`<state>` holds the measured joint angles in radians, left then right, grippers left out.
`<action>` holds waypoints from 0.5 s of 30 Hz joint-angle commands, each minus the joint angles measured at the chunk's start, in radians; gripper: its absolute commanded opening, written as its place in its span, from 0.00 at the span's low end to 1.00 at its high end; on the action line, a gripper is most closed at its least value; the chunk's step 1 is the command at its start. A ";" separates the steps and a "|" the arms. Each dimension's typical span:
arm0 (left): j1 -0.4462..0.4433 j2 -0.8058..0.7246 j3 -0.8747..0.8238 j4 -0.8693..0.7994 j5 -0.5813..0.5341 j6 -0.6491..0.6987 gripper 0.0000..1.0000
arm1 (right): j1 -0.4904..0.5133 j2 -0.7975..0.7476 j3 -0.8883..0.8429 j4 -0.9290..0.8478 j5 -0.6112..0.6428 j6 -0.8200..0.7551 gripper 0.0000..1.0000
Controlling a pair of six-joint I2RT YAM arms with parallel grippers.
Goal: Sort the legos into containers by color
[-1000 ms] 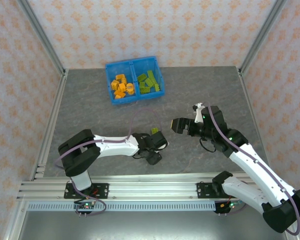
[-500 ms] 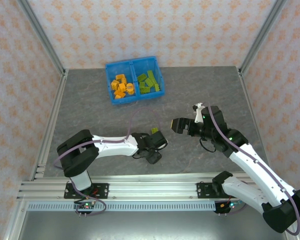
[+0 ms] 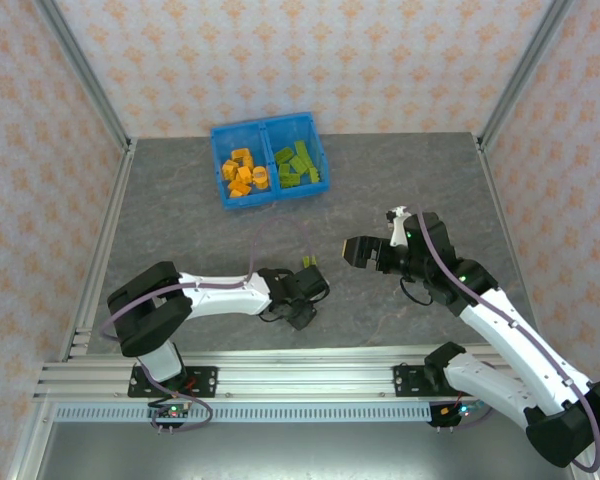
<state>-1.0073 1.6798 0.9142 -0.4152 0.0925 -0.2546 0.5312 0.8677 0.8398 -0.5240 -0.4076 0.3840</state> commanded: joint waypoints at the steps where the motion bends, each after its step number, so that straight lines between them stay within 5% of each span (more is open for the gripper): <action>1: -0.001 0.011 -0.029 -0.073 0.023 -0.032 0.35 | -0.005 -0.001 0.018 -0.015 -0.007 0.002 0.99; 11: 0.135 -0.189 -0.033 0.045 -0.082 -0.064 0.33 | -0.004 0.001 -0.001 -0.054 -0.207 -0.044 0.99; 15: 0.228 -0.220 0.037 0.107 -0.109 -0.048 0.32 | -0.005 0.001 0.018 -0.048 -0.200 -0.045 0.99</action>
<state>-0.8238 1.4826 0.8951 -0.3782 0.0429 -0.2981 0.5293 0.8684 0.8398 -0.5621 -0.5755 0.3599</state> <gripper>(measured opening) 0.336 0.994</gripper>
